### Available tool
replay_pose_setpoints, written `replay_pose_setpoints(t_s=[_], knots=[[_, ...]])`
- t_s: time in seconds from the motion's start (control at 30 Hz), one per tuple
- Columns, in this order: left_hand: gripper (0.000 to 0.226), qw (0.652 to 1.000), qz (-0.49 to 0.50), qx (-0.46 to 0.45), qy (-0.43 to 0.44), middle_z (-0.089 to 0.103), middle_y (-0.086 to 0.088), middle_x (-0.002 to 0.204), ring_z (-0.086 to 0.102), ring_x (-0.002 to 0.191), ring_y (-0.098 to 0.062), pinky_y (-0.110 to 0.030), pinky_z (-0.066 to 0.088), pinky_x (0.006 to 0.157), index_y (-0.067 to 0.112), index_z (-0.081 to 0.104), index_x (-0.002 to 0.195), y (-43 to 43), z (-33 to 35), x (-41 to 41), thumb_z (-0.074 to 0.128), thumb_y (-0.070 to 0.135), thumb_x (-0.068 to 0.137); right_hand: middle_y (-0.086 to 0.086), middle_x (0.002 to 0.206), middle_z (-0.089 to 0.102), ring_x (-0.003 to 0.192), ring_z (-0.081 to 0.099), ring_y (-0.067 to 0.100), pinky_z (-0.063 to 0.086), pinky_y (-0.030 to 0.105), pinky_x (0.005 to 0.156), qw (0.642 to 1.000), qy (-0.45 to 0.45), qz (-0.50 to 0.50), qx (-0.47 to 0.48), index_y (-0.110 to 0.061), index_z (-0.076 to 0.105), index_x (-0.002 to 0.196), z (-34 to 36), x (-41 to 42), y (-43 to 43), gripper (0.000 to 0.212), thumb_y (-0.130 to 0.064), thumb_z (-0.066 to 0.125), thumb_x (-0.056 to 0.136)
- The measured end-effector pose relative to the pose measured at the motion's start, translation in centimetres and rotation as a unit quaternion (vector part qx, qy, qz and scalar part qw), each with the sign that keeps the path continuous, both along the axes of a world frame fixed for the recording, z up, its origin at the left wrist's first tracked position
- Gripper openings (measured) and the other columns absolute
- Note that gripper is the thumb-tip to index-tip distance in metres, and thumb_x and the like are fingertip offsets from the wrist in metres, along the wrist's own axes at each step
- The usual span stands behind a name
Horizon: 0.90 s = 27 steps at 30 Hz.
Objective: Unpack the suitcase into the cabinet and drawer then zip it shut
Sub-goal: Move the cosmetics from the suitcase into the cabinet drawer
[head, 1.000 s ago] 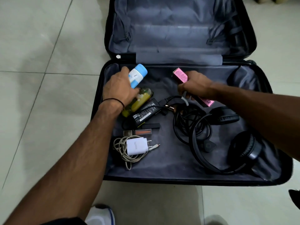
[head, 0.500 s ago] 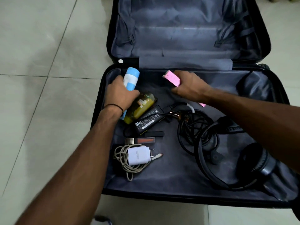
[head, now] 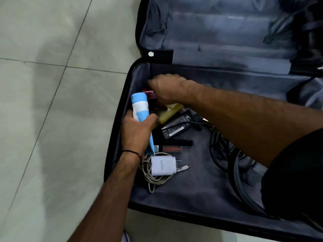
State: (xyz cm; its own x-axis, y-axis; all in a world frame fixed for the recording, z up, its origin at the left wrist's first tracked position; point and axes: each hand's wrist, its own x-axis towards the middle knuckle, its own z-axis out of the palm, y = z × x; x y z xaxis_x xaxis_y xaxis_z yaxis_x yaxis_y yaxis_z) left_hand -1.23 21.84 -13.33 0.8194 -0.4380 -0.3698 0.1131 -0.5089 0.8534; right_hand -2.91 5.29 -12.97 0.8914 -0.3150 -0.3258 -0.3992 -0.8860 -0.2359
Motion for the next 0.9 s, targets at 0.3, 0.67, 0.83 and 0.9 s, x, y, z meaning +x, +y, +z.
replay_pose_setpoints(t_s=[0.3,0.67,0.83,0.9], knots=[[0.018,0.998,0.033,-0.054,0.02,0.056,-0.002,0.062,0.051,0.054,-0.017,-0.034,0.044,0.053,0.018,0.056,0.073,0.1,1.2,-0.1,0.069,0.023,0.064,0.016,0.111,0.065,0.097,0.063,0.036,0.038,0.032,0.07,0.997,-0.035,-0.07,0.007,-0.015,0.062,0.11,1.7,-2.0,-1.6,0.047,-0.043,0.075,0.075],[0.02,0.995,-0.034,-0.029,0.094,0.053,-0.003,0.064,0.05,0.058,-0.019,-0.033,0.047,0.054,0.015,0.056,0.075,1.0,14.4,-5.6,0.072,0.005,0.07,0.012,0.081,0.057,0.062,0.054,0.016,0.049,0.029,0.056,0.709,-0.278,-0.374,0.529,0.012,0.056,0.111,14.1,-16.3,4.9,0.032,0.015,0.063,0.079],[0.022,0.977,-0.145,-0.015,0.159,0.056,-0.01,0.07,0.053,0.059,-0.02,-0.032,0.051,0.053,0.003,0.06,0.087,1.2,30.5,-12.5,0.069,0.009,0.069,0.014,0.08,0.063,0.064,0.059,0.022,0.049,0.031,0.061,0.558,-0.337,-0.499,0.571,-0.006,0.064,0.093,29.4,-27.2,9.6,0.02,0.002,0.062,0.075],[0.022,0.965,-0.205,-0.005,0.16,0.053,-0.007,0.066,0.049,0.055,-0.018,-0.028,0.045,0.051,0.006,0.057,0.084,1.4,38.1,-15.8,0.068,0.013,0.067,0.013,0.082,0.065,0.071,0.063,0.024,0.051,0.032,0.063,0.502,-0.373,-0.535,0.568,-0.011,0.064,0.096,37.4,-31.2,11.6,0.022,0.001,0.06,0.078]])
